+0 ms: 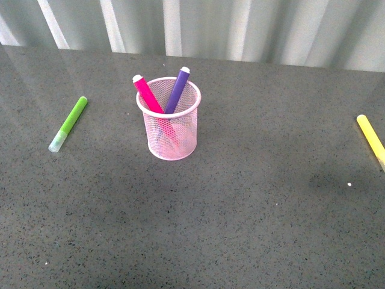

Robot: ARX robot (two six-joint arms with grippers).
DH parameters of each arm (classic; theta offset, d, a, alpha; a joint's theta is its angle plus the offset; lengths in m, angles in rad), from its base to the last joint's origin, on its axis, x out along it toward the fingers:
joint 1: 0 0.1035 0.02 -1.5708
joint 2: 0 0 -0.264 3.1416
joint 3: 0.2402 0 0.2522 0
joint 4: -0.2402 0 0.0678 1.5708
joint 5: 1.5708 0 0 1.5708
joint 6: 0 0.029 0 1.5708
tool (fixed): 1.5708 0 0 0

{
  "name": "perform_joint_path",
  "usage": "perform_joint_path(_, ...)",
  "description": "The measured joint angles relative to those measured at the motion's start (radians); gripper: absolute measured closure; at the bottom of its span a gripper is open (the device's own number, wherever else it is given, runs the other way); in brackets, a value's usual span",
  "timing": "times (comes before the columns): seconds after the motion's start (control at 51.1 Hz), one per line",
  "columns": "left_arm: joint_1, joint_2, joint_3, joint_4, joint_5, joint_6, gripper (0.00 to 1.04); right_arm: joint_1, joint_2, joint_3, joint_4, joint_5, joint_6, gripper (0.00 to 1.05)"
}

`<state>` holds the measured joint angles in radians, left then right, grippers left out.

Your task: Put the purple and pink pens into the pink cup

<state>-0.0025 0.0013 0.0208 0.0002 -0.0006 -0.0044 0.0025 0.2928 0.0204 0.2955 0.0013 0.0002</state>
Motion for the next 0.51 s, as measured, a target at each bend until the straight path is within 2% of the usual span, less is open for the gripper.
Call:
perform_joint_path(0.431, 0.0, 0.0, 0.0, 0.0, 0.0, 0.0, 0.07, 0.0, -0.118, 0.0, -0.117, 0.0, 0.0, 1.01)
perform_joint_path(0.509, 0.0, 0.0, 0.0, 0.0, 0.0, 0.0, 0.07, 0.0, -0.211, 0.001, -0.241, 0.0, 0.0, 1.01)
